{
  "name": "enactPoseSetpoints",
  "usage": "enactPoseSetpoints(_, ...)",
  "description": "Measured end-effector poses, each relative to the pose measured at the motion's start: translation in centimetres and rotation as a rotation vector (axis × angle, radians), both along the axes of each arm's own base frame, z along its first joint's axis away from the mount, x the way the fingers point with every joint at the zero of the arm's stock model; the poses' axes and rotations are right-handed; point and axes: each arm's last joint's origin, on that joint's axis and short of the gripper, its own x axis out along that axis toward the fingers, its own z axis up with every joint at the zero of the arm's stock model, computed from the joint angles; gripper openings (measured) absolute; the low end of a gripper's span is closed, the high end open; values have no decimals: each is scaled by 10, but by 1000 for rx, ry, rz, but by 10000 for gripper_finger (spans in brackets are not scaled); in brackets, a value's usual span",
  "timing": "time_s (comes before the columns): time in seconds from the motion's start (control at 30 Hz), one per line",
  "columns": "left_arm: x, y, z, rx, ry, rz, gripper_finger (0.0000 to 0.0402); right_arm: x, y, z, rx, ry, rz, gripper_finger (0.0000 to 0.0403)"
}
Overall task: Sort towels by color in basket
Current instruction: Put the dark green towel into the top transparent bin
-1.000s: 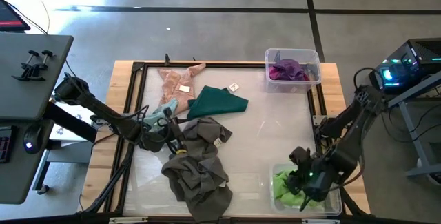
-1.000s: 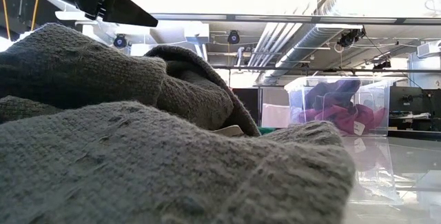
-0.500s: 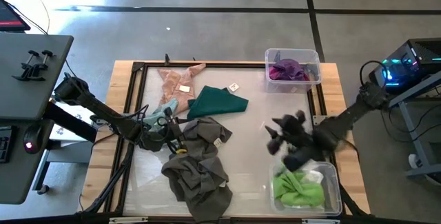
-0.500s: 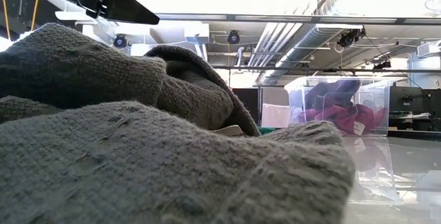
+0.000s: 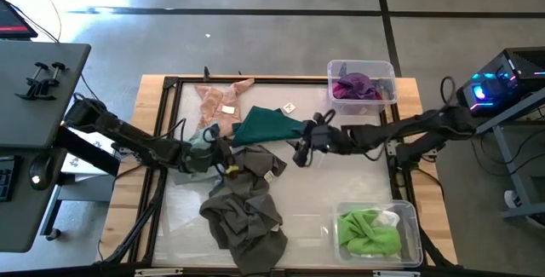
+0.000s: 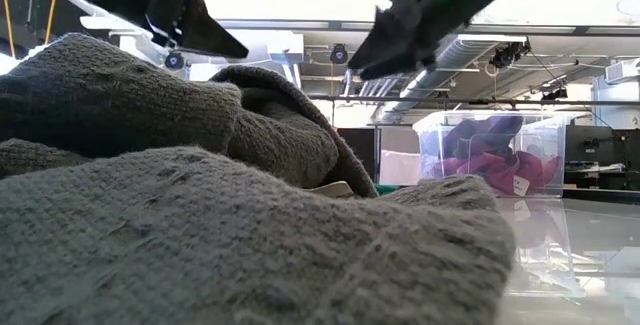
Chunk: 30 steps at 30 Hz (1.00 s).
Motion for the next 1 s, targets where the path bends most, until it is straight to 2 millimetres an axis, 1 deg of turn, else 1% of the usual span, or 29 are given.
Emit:
enactPoseSetpoints(0.07, 1, 8, -2, 18, 38, 15, 105, 5, -9, -7, -30, 12, 22, 205)
enactPoseSetpoints(0.17, 3, 26, -3, 68, 83, 71, 105, 10, -22, -13, -57, 46, 24, 214)
enactPoseSetpoints(0.27, 6, 50, -4, 88, 113, 132, 105, 15, -36, -16, -86, 80, 77, 216)
enactPoseSetpoints(0.33, 7, 68, -4, 57, 123, 135, 104, 19, -46, -20, -102, 97, 133, 216)
enactPoseSetpoints(0.43, 6, 97, -6, -40, 124, 64, 98, 23, -59, -30, -138, 131, 207, 216)
enactPoseSetpoints(0.5, 4, 114, -6, -67, 124, 25, 93, 26, -66, -37, -162, 145, 225, 216)
enactPoseSetpoints(0.6, 0, 137, -5, -6, 142, -4, 88, 30, -75, -44, -185, 138, 214, 216)
enactPoseSetpoints(0.67, -3, 150, -5, 50, 166, -54, 88, 33, -80, -45, -201, 116, 203, 216)
enactPoseSetpoints(0.77, -10, 164, -7, 106, 204, -171, 88, 33, -87, -46, -207, 112, 187, 216)
enactPoseSetpoints(0.8, -12, 168, -7, 103, 203, -185, 88, 32, -88, -47, -205, 117, 182, 216)
enactPoseSetpoints(0.83, -14, 171, -9, 72, 205, -168, 88, 32, -90, -47, -203, 118, 177, 216)
enactPoseSetpoints(0.87, -17, 173, -11, 6, 202, -121, 88, 31, -91, -47, -186, 111, 166, 216)
enactPoseSetpoints(0.93, -21, 175, -17, -177, 188, -5, 88, 32, -93, -45, -140, 71, 152, 216)
enactPoseSetpoints(1.0, -24, 173, -22, -326, 179, 65, 88, 34, -95, -41, -123, 17, 147, 216)
